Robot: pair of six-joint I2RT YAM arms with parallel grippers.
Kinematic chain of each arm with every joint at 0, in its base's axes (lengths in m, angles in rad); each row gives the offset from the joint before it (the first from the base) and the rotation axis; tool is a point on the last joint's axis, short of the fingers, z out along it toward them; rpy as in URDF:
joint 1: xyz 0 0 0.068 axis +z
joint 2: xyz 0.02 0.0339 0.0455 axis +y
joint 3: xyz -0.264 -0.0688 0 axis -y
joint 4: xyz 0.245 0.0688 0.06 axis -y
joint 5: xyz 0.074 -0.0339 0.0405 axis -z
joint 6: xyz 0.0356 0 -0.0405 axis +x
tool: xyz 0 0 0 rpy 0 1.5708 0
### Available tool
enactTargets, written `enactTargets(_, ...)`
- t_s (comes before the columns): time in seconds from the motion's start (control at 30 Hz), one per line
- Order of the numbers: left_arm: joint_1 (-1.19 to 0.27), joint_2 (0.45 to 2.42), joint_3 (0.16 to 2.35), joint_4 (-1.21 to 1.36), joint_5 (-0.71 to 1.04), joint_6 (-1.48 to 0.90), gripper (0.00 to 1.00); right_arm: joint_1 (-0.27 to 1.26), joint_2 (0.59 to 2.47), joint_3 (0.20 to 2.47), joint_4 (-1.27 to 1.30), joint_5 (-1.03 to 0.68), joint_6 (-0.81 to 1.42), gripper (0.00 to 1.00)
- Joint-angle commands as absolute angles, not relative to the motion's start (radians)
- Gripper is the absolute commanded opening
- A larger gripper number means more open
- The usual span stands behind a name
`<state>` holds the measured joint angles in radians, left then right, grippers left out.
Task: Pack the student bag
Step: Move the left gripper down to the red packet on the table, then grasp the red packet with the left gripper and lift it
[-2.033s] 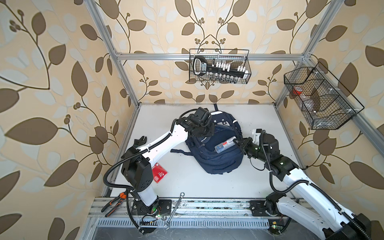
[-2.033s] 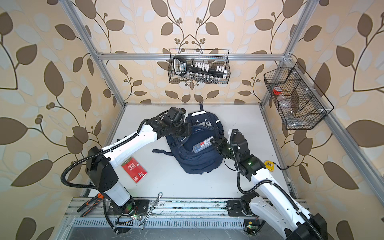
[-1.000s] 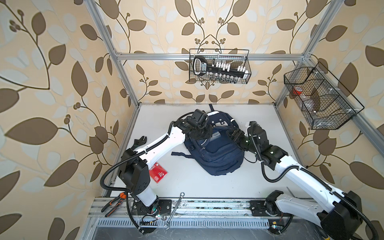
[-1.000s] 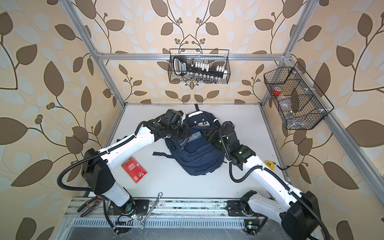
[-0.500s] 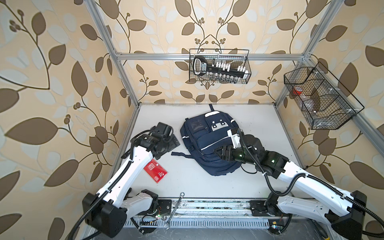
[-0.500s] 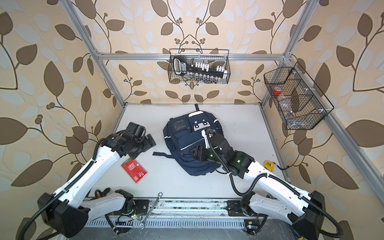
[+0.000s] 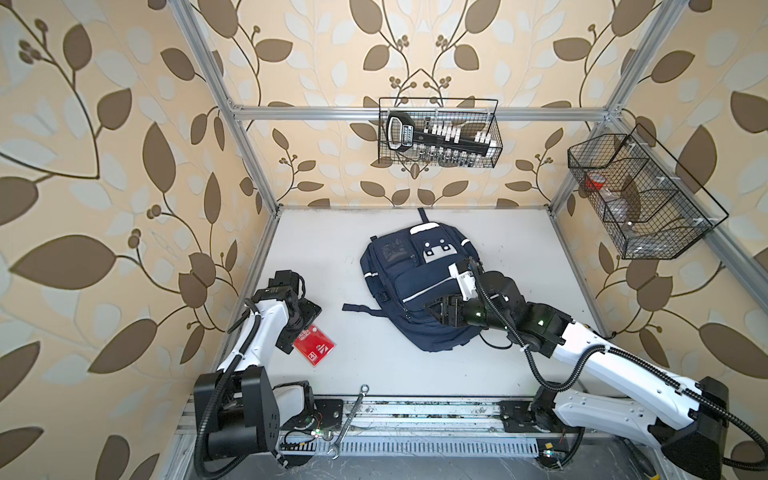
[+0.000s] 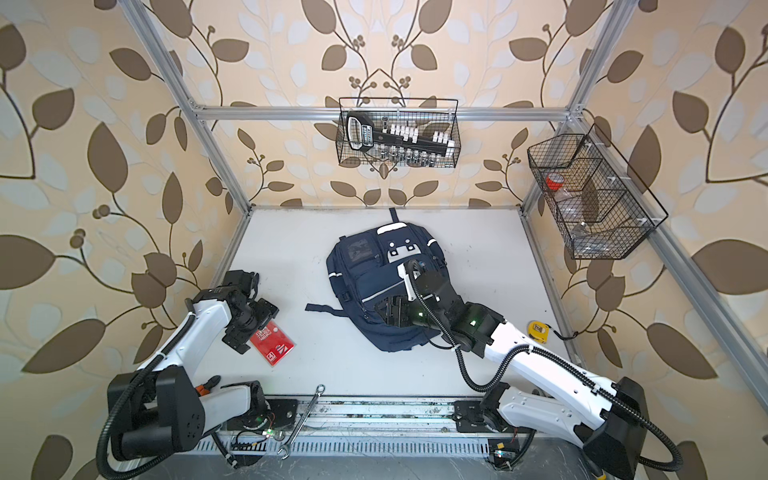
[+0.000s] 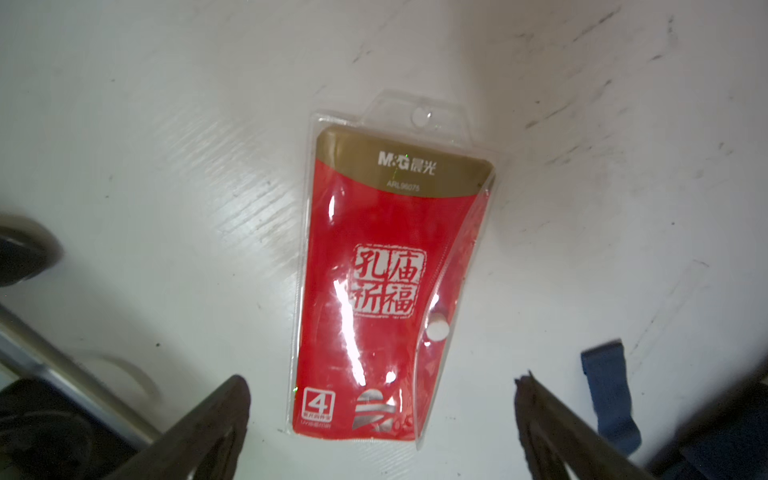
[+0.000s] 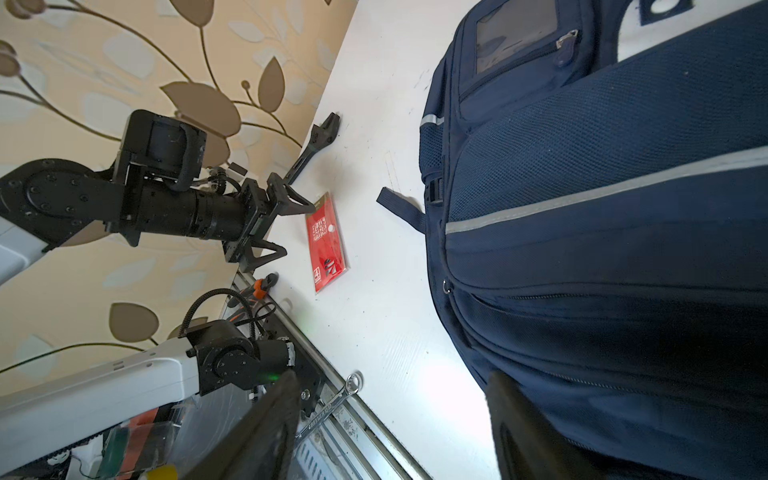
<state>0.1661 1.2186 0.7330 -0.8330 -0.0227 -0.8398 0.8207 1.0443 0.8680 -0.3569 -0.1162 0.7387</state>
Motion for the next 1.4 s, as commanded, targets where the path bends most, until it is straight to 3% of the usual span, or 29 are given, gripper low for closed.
enactTargets(0.0, 0.194, 1.268, 0.73, -0.774, -0.021, -0.816, 0.96, 0.826, 1.037, 0.856, -0.357, -0.117, 0.726, 0.71)
enactTargets(0.2, 0.245, 1.356, 0.79, -0.68, 0.031, -0.79, 0.64, 0.827, 1.053, 0.856, -0.343, -0.126, 0.726, 0.69)
enactTargets(0.33, 0.247, 1.434, 0.843, -0.682, 0.015, -0.777, 0.53, 0.827, 1.055, 0.847, -0.333, -0.127, 0.73, 0.67)
enactTargets(0.43, 0.247, 1.509, 0.855, -0.642, 0.027, -0.767, 0.38, 0.826, 1.046, 0.839, -0.315, -0.134, 0.736, 0.66)
enactTargets(0.8, 0.247, 1.63, 0.929, -0.632, 0.003, -0.769, 0.34, 0.825, 1.024, 0.826, -0.299, -0.149, 0.754, 0.65)
enactTargets(1.1, 0.247, 1.696, 0.95, -0.641, 0.012, -0.753, 0.14, 0.826, 1.011, 0.824, -0.299, -0.125, 0.759, 0.65)
enactTargets(1.13, 0.246, 1.701, 0.948, -0.641, 0.012, -0.753, 0.1, 0.825, 1.01, 0.825, -0.298, -0.124, 0.759, 0.65)
enactTargets(1.17, 0.246, 1.707, 0.949, -0.642, 0.016, -0.753, 0.01, 0.826, 1.009, 0.825, -0.298, -0.123, 0.759, 0.65)
enactTargets(1.37, 0.236, 1.677, 0.966, -0.669, 0.045, -0.743, 0.0, 0.826, 1.018, 0.834, -0.302, -0.127, 0.756, 0.65)
